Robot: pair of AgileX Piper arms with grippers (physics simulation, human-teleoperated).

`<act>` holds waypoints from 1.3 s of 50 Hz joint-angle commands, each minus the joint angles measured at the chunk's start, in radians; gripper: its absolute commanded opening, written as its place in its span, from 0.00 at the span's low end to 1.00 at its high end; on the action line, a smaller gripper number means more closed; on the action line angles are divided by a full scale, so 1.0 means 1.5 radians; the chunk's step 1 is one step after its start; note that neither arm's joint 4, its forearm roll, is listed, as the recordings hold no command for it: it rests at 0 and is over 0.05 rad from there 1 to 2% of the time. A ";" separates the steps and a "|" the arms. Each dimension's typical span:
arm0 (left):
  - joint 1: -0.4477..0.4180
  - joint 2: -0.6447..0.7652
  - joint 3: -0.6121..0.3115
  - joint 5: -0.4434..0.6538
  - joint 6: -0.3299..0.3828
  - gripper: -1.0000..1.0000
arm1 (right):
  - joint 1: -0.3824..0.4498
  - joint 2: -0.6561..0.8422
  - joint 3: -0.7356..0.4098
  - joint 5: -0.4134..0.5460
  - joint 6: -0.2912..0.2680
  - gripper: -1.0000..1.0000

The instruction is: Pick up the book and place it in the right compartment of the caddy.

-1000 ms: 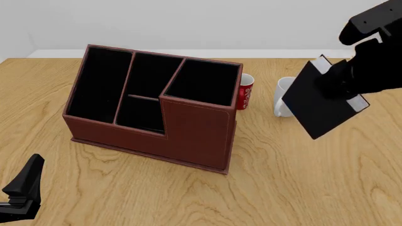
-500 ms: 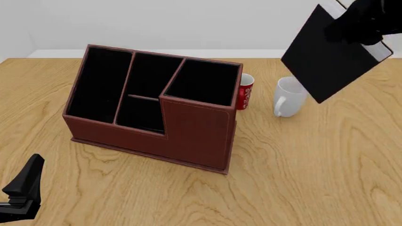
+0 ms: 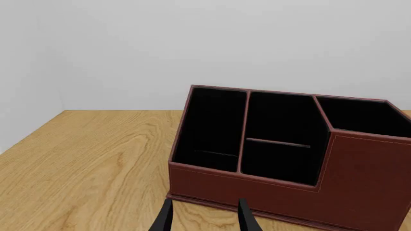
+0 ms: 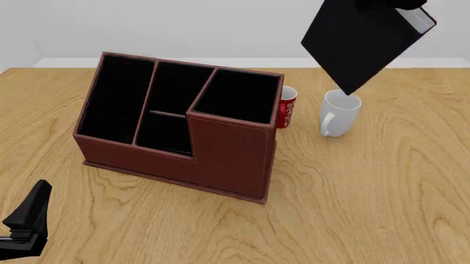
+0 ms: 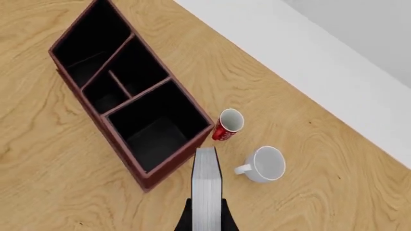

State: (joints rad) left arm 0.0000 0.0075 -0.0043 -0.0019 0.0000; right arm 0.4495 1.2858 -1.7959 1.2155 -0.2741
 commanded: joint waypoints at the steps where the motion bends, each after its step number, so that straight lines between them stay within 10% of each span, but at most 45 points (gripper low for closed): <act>1: 0.000 0.000 0.000 0.000 0.000 1.00 | 0.028 0.037 -0.051 0.003 0.016 0.00; 65: 0.000 0.000 0.000 0.000 0.000 1.00 | 0.150 0.189 -0.184 0.003 0.024 0.00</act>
State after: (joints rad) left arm 0.0000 0.0075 -0.0043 -0.0019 0.0000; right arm 0.6473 1.5657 -2.0674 1.2200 -0.2671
